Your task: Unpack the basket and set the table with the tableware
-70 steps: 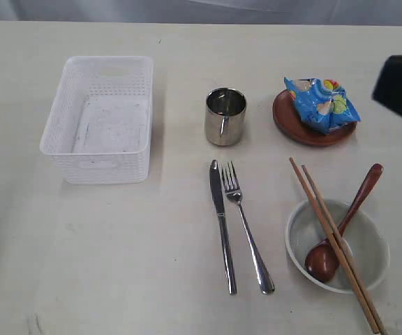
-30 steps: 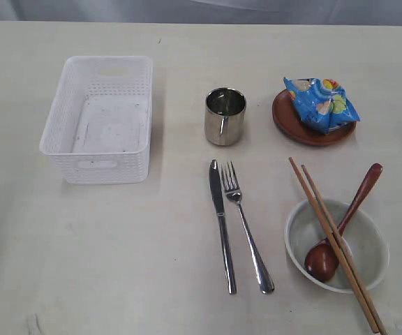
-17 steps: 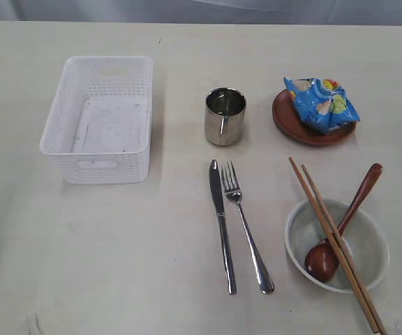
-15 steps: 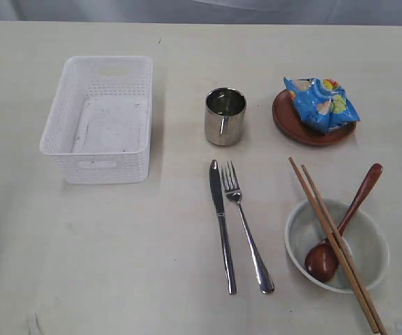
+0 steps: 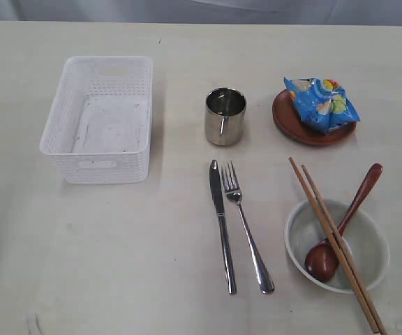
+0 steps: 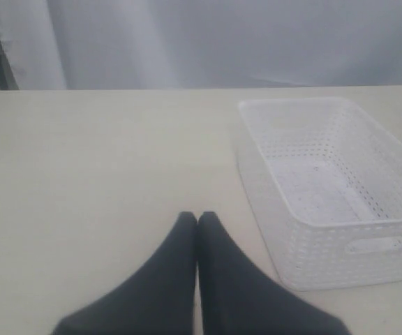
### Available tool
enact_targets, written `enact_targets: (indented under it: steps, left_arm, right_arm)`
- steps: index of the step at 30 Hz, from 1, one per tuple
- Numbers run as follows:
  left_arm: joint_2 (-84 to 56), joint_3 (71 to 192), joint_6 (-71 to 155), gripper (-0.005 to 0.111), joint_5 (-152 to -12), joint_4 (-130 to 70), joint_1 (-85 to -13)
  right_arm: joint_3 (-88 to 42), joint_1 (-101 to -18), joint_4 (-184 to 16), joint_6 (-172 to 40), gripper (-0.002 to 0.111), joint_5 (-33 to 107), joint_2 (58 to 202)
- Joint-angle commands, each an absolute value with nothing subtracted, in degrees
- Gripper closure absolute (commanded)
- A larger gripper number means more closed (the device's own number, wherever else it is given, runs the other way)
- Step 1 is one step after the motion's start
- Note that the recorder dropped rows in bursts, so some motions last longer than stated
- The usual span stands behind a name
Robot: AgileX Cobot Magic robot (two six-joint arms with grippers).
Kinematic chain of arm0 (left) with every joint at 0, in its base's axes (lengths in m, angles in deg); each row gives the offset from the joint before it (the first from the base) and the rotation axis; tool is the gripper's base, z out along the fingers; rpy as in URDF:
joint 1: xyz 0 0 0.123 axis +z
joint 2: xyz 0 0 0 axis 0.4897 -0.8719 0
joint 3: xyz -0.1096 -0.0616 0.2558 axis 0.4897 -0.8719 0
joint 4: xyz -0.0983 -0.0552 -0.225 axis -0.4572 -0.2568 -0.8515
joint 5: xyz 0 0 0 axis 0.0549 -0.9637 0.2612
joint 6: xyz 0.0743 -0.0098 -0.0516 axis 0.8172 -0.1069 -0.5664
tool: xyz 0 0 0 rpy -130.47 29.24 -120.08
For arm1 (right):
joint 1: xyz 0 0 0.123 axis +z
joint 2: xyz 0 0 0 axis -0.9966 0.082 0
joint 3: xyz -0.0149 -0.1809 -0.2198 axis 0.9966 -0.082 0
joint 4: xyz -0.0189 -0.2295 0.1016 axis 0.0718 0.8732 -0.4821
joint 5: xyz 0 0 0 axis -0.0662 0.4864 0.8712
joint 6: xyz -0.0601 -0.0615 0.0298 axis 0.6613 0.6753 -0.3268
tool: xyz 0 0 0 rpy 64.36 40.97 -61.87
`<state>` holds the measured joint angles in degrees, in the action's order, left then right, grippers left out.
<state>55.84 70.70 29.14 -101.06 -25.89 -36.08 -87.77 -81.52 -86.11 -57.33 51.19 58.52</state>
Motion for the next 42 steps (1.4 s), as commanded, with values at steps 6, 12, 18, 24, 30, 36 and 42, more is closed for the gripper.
enact_targets:
  steps: [6,12,18,24,30,36,42]
  left_arm:
    - [56.04,70.59,29.19,0.107,-100.78,-25.63,-36.5]
    - [56.04,70.59,29.19,0.107,-100.78,-25.63,-36.5]
    - [56.04,70.59,29.19,0.107,-100.78,-25.63,-36.5]
    - [56.04,70.59,29.19,0.107,-100.78,-25.63,-36.5]
    - [56.04,70.59,29.19,0.107,-100.78,-25.63,-36.5]
    - [56.04,70.59,29.19,0.107,-100.78,-25.63,-36.5]
    - [56.04,70.59,29.19,0.107,-100.78,-25.63,-36.5]
  right_arm:
    - [-87.95,-81.94,-83.41,-61.81,0.109,56.29,58.23]
    - [-87.95,-81.94,-83.92,-62.68,0.109,56.5,58.23]
    - [-87.95,-81.94,-83.92,-62.93,0.109,57.01,58.23]
    - [-87.95,-81.94,-83.92,-64.75,0.109,57.24,58.23]
    - [-87.95,-81.94,-83.92,-64.97,0.109,57.24,58.23]
    - [-87.95,-81.94,-83.92,-64.97,0.109,57.24,58.23]
    - [-87.95,-81.94,-83.92,-64.97,0.109,57.24,58.23]
